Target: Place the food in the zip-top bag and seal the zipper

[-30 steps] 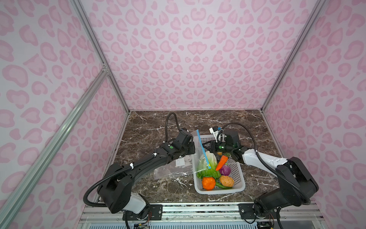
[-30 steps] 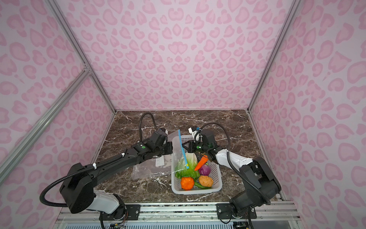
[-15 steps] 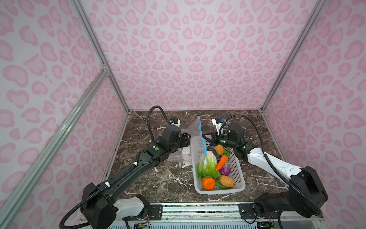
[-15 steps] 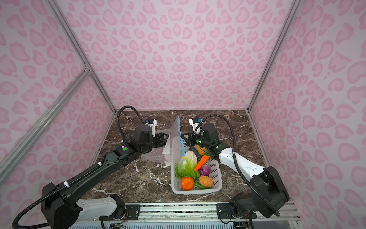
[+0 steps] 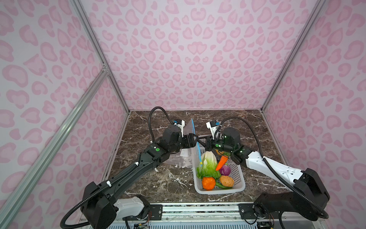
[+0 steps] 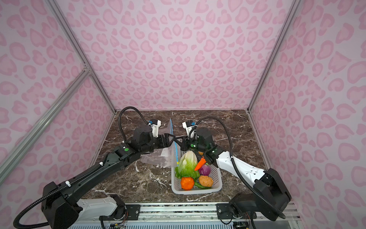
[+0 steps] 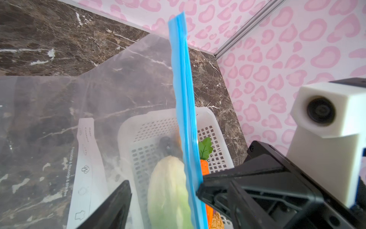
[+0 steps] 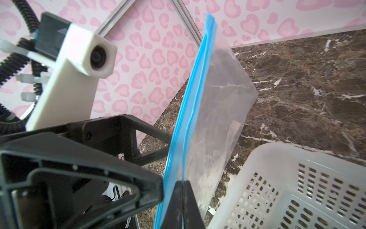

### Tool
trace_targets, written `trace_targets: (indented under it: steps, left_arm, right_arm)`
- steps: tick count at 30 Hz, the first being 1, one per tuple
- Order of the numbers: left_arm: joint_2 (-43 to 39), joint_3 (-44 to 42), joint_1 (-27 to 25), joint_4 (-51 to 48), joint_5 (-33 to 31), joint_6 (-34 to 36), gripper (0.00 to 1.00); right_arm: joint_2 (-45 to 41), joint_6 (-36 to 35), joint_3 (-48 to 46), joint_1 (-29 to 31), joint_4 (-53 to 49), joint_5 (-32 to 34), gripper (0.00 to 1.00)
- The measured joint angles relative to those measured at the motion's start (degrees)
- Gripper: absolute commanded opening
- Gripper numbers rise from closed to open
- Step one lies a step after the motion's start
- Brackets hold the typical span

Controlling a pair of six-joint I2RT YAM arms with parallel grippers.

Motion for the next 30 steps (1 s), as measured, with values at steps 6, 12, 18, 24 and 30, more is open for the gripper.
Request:
trace_targets:
  steps: [6,12,18,24,30]
  left_arm:
    - [-0.2,-0.3,0.0,0.0,-0.4,0.2,0.53]
    - [-0.1,-1.7,0.0,-0.5,-2.4,0.7,0.52]
    - [2.4,-1.7,0.0,-0.5,-2.7,1.1,0.53]
    - [4.1,-0.4,0.0,-0.8,-2.0,1.6,0.03]
    - [2.1,0.0,0.0,-3.7,-4.3,2.6,0.02]
  right_arm:
    - [-1.0,0.1,0.0,0.2,-0.4,1.5,0.0]
    - [-1.3,0.0,0.0,0.2,-0.5,2.3,0.0]
    - [-1.4,0.0,0.3,0.2,-0.5,2.4,0.0]
    - [-0.3,-0.4,0.3,0.2,-0.6,3.3,0.0]
    - [3.9,-0.6,1.9,-1.7,-2.9,7.2,0.0]
